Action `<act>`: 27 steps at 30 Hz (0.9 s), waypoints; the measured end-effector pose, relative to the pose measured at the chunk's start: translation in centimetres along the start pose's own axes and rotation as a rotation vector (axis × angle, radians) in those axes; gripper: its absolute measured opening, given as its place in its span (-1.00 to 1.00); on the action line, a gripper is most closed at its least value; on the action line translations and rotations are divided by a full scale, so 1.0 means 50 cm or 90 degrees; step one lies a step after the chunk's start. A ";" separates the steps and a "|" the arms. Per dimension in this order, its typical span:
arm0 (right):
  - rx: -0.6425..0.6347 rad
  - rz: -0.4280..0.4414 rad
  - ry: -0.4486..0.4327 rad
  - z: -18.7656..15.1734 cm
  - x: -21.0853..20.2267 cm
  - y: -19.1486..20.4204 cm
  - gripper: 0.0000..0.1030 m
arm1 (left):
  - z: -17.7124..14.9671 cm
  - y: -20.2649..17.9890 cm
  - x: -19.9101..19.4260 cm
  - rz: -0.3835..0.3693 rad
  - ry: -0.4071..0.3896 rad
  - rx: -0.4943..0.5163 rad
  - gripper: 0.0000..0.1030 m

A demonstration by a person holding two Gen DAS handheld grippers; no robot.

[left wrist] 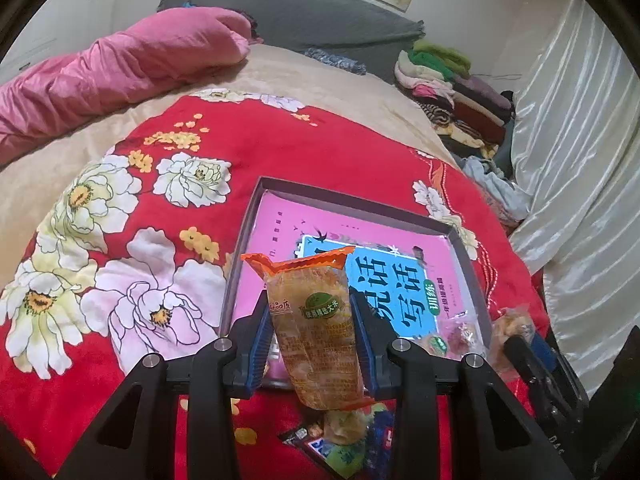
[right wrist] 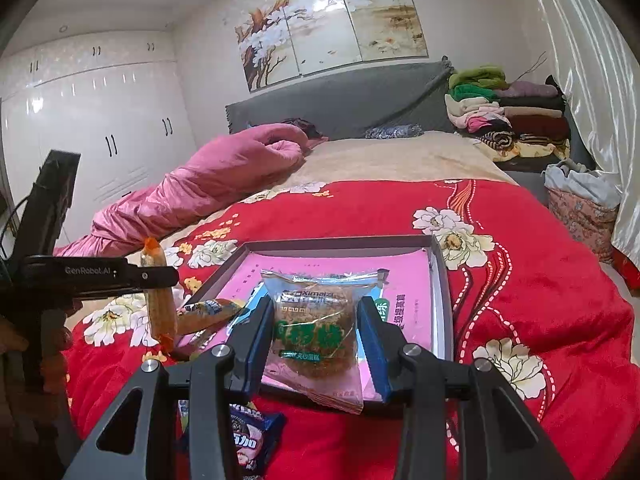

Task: Organize snacks
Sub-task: 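Lift both pastry bags and carry them over the tray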

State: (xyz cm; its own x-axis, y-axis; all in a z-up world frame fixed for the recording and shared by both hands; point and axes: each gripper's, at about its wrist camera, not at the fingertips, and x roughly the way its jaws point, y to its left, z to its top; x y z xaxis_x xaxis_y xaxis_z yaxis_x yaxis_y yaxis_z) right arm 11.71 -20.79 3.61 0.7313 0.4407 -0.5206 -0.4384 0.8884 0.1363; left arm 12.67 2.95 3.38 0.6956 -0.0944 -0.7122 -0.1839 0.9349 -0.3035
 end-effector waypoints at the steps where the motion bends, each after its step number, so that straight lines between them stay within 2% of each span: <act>1: 0.001 -0.001 -0.001 0.001 0.001 -0.002 -0.16 | 0.001 0.001 0.004 0.002 0.001 0.000 -0.25; 12: 0.018 -0.014 0.002 0.006 0.017 -0.023 -0.16 | 0.015 -0.007 0.042 0.011 0.003 0.014 -0.25; 27: 0.004 -0.050 0.050 -0.006 0.066 -0.032 -0.16 | -0.001 -0.017 0.093 0.029 0.030 0.045 -0.25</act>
State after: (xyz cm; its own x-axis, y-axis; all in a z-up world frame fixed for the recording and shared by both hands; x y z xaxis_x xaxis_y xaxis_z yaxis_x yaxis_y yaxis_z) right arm 14.67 -20.81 1.40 0.7201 0.3591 -0.5937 -0.3781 0.9205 0.0983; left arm 16.02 1.72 0.32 0.6533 -0.0655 -0.7543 -0.1644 0.9602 -0.2258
